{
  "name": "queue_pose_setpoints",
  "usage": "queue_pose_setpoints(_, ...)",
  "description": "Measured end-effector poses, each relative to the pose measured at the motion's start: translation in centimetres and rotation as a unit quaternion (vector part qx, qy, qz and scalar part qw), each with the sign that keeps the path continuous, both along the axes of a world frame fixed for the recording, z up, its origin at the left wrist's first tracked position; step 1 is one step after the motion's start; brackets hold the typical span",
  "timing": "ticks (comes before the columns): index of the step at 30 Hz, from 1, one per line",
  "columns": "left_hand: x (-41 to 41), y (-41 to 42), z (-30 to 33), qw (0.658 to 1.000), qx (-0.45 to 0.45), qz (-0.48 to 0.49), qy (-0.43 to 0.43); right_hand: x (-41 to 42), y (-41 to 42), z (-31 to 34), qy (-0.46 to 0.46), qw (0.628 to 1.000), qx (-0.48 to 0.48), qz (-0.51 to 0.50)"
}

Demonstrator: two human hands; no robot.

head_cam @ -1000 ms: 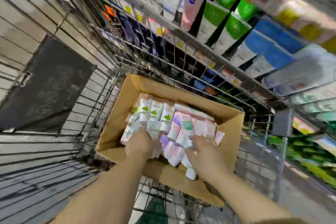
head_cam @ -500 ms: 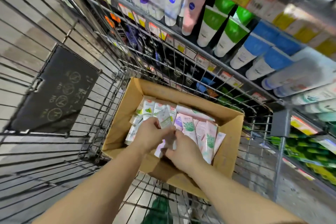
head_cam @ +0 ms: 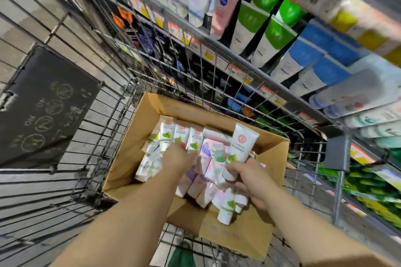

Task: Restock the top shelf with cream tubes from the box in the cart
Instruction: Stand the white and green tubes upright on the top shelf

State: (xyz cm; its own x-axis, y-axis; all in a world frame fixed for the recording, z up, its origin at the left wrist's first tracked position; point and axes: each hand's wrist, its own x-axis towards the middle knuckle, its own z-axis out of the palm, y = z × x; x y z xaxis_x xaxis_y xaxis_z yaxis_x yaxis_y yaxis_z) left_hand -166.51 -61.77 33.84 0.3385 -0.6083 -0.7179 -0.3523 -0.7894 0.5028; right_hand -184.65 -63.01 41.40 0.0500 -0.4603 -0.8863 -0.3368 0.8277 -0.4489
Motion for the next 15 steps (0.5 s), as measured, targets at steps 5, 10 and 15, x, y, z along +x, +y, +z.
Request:
queue_pose_setpoints(5, -1.0, -0.6, -1.0, 0.995, 0.023, -0.022, -0.091, -1.8, 0.2, 0.0, -0.042, 0.999, -0.024, -0.018)
queue_pose_setpoints(10, -0.9, -0.4, 1.3, 0.993, 0.1, -0.052, -0.018, -2.1, 0.9, 0.7, -0.03, 0.998, -0.045, 0.015)
queue_pose_setpoints(15, 0.3, 2.4, 4.7, 0.978, 0.155, 0.009, 0.139, -2.1, 1.3, 4.1, -0.043, 0.997, -0.066, 0.015)
